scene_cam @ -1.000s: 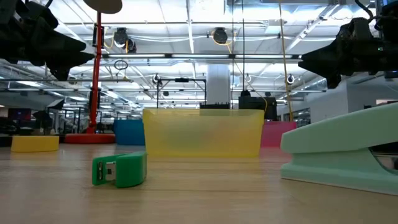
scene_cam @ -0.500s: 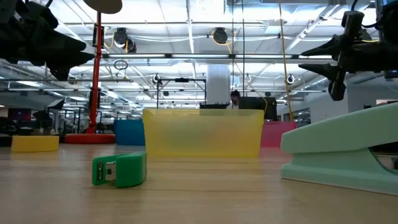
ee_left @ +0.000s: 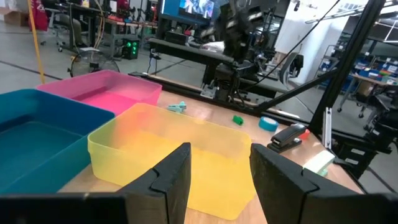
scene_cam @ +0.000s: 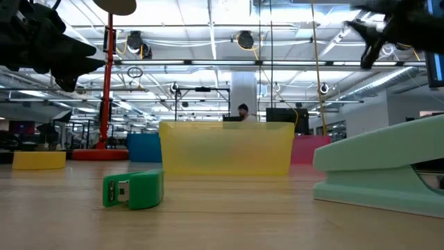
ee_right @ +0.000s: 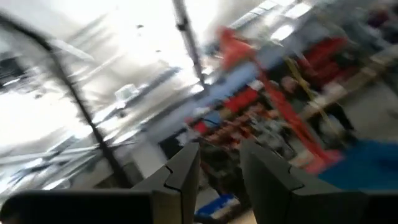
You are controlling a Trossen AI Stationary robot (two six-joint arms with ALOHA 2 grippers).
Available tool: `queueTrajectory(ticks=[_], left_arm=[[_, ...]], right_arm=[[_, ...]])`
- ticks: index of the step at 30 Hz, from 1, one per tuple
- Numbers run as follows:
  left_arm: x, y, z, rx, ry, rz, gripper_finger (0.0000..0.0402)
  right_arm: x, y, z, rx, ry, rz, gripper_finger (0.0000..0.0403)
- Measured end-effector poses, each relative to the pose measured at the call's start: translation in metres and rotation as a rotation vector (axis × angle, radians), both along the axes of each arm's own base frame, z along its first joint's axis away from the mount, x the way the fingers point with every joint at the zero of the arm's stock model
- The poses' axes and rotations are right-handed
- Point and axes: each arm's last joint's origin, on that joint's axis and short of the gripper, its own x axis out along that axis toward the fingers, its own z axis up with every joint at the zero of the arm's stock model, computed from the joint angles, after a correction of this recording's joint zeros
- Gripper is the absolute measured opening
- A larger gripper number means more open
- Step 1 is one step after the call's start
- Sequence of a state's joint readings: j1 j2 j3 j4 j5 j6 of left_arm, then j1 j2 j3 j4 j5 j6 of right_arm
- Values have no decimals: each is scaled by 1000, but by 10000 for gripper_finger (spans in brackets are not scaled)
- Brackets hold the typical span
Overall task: Pick and place Stapler, Stapler remover, tape
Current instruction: Put the black stapler into the blue bin
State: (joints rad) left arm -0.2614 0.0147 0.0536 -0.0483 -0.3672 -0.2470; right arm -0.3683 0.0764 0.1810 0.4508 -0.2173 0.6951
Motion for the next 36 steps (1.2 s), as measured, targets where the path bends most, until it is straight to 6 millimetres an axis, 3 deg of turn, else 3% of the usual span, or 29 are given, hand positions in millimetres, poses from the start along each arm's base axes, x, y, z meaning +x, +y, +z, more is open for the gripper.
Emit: queueTrajectory(ticks=[8, 18, 28, 36], left_arm=[[0, 0, 0, -2, 0, 0, 166], [0, 0, 0, 34, 8, 0, 166], [0, 0, -1, 37, 10, 0, 166], [0, 0, -1, 37, 11, 0, 166]], right_arm=[[27, 2, 38, -110, 228, 98, 112], [86, 9, 68, -212, 647, 205, 108], [118, 29, 79, -230, 1111, 255, 72], [124, 50, 75, -116, 1286, 313, 37]])
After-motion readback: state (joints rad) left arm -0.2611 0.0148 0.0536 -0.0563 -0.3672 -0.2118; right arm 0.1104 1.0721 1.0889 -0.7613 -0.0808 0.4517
